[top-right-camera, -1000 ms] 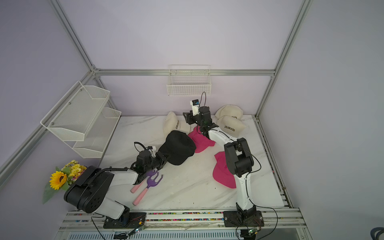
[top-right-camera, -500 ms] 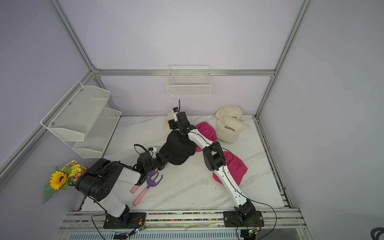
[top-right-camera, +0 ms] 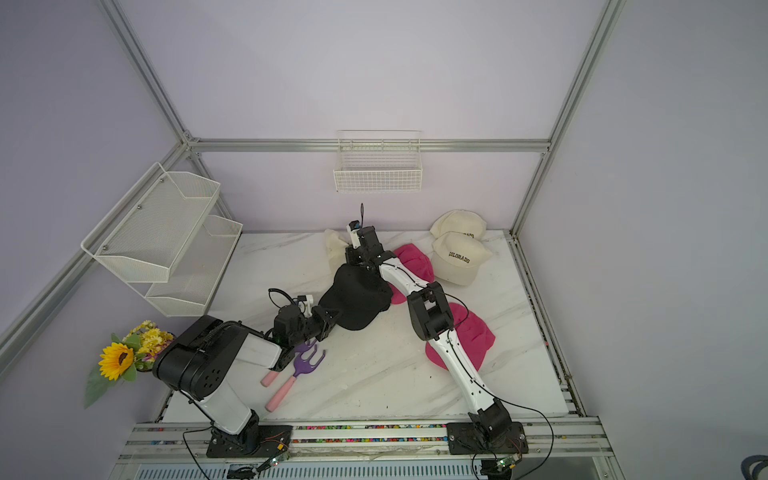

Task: Stack the baseball caps by color
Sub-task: Move the baseball cap to the center of the board.

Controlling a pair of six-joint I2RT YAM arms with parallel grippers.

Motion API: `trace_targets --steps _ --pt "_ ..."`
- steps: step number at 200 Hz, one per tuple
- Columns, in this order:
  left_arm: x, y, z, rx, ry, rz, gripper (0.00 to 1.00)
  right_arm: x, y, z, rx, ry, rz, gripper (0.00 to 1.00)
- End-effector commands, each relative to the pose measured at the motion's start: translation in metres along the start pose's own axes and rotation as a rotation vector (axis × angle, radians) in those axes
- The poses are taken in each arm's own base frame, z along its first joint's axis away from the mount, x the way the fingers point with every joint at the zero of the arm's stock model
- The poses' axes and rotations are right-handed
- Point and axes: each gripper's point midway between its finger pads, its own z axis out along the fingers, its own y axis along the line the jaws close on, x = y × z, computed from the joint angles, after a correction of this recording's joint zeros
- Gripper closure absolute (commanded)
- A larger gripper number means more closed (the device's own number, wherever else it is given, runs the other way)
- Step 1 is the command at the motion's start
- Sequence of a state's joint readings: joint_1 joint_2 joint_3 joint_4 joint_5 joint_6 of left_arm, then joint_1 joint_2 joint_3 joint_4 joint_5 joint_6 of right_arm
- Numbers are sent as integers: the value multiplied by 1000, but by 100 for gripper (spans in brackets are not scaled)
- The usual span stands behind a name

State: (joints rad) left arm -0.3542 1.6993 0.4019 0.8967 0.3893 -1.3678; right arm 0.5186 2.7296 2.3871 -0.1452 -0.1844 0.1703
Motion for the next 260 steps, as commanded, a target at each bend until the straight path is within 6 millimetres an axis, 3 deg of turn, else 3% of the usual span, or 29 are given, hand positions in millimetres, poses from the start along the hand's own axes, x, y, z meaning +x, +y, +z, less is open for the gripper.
trace_targets --steps 1,47,63,86,119,146,173,189,216,240,260 --pt "10 66 -13 -242 9 -42 100 -34 -52 -41 170 -62 35 100" --pt "-9 62 -25 -249 -83 -39 100 19 -171 -135 458 -10 104 100" --pt "-15 60 -27 -252 -112 -33 100 25 -197 -162 509 -2 123 100" --pt "-29 51 -27 -249 -175 -20 100 14 -214 -186 547 -20 78 100" --pt "-66 30 -18 -237 -319 -12 100 -18 -201 -199 510 -71 -1 100" --pt "-96 20 6 -195 -411 -55 100 -67 -175 -212 415 -189 -64 100" --pt "-123 24 26 -157 -517 -136 100 -124 -142 -243 320 -361 -25 100" --pt "-140 18 36 -119 -578 -151 100 -143 -126 -267 278 -449 30 100" --pt "-167 15 47 -137 -652 -148 100 -152 -103 -295 203 -526 100 100" --pt "-191 24 50 -157 -700 -152 100 -146 -88 -310 159 -538 144 100" --pt "-210 28 64 -151 -662 -132 100 -139 -81 -318 148 -541 198 100"
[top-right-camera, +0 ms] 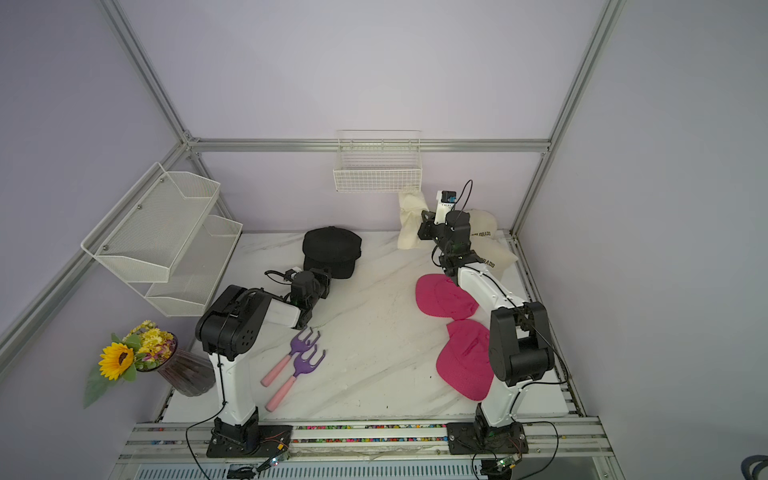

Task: Stack the baseball caps by color
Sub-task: Move the baseball cap to the center of the board, then place the baseball cap at the center of the board.

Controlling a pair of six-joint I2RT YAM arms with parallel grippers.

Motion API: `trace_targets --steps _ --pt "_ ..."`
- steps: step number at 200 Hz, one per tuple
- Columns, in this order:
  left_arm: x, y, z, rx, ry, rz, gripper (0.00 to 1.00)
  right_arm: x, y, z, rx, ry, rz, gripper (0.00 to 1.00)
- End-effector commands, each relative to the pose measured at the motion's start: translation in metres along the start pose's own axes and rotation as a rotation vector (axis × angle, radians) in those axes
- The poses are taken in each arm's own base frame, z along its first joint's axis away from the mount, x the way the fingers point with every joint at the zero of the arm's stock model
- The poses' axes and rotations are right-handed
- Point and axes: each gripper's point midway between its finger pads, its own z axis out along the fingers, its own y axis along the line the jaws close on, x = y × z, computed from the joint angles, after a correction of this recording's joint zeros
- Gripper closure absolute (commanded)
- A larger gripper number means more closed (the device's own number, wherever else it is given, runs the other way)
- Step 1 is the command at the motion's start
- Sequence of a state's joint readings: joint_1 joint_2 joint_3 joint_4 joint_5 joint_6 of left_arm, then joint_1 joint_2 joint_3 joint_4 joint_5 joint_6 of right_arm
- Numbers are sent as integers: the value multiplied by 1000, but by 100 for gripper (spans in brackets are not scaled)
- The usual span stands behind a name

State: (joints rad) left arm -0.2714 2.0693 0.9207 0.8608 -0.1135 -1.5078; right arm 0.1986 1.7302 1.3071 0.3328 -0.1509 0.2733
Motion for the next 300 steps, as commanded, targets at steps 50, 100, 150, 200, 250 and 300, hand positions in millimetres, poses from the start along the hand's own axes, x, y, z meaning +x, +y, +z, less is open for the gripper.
trace_targets --steps 50,100,150,200,250,300 --pt "-48 48 35 -176 -26 85 60 5 29 -21 -47 -39 311 100" --pt "-41 27 -1 -179 -13 153 0 39 51 -7 146 -15 551 100" --pt "-11 18 -48 -155 33 183 0 86 77 -13 294 -41 686 100" --pt "0 32 -81 -161 72 190 0 153 81 -21 450 8 752 100" --pt "5 7 -97 -138 100 377 0 191 98 -8 415 112 750 21" --pt "23 -36 -110 -60 177 573 0 120 113 -18 190 -6 471 3"
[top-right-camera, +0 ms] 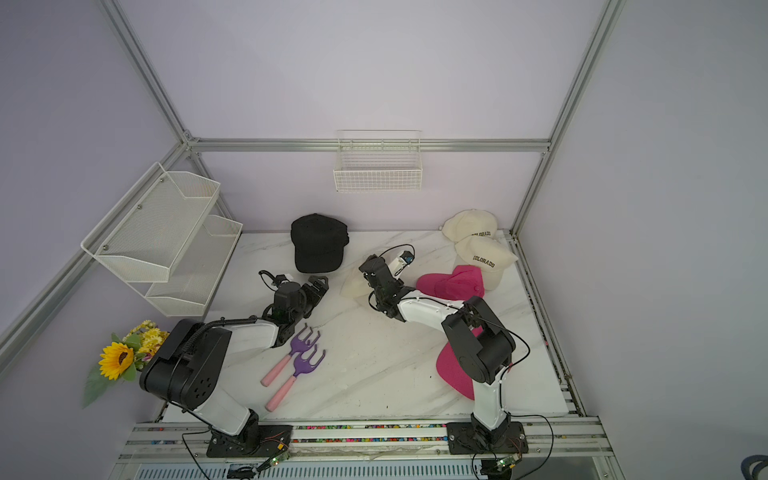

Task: Stack the baseball caps by color
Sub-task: Place the baseball cap at the center of the board.

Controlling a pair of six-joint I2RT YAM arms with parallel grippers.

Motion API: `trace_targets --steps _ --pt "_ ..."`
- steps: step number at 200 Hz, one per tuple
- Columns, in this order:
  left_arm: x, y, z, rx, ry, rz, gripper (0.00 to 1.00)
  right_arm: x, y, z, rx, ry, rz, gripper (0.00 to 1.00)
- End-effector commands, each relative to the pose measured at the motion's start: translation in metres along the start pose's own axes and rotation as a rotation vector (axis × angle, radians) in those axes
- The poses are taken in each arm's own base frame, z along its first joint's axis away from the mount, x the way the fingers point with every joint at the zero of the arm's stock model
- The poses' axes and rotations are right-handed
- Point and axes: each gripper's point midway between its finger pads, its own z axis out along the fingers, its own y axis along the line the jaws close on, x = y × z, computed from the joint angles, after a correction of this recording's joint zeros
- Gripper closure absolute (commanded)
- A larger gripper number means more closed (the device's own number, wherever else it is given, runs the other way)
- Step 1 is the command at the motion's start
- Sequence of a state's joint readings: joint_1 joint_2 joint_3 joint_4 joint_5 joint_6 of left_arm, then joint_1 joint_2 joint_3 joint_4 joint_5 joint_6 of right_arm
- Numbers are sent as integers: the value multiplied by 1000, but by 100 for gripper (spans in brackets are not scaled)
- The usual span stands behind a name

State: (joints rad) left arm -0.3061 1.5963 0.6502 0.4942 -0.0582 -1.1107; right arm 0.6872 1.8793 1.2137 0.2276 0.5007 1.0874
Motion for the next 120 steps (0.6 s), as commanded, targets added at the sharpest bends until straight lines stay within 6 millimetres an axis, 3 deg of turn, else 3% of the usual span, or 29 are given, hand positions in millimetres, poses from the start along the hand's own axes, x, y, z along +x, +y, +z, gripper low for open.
trace_targets --steps 1,34,57,81,120 --pt "-3 -35 -11 65 22 160 0 -47 39 -27 -178 -105 -145 3" --pt "31 -56 -18 83 171 278 0 -91 13 -27 -330 -91 -262 3" --pt "57 -54 -22 65 249 297 0 -109 1 -11 -356 -70 -394 3" --pt "76 -49 -28 36 292 307 0 -111 -7 3 -355 -67 -509 3" --pt "102 -51 -31 33 354 341 0 -94 -4 25 -452 56 -563 3"
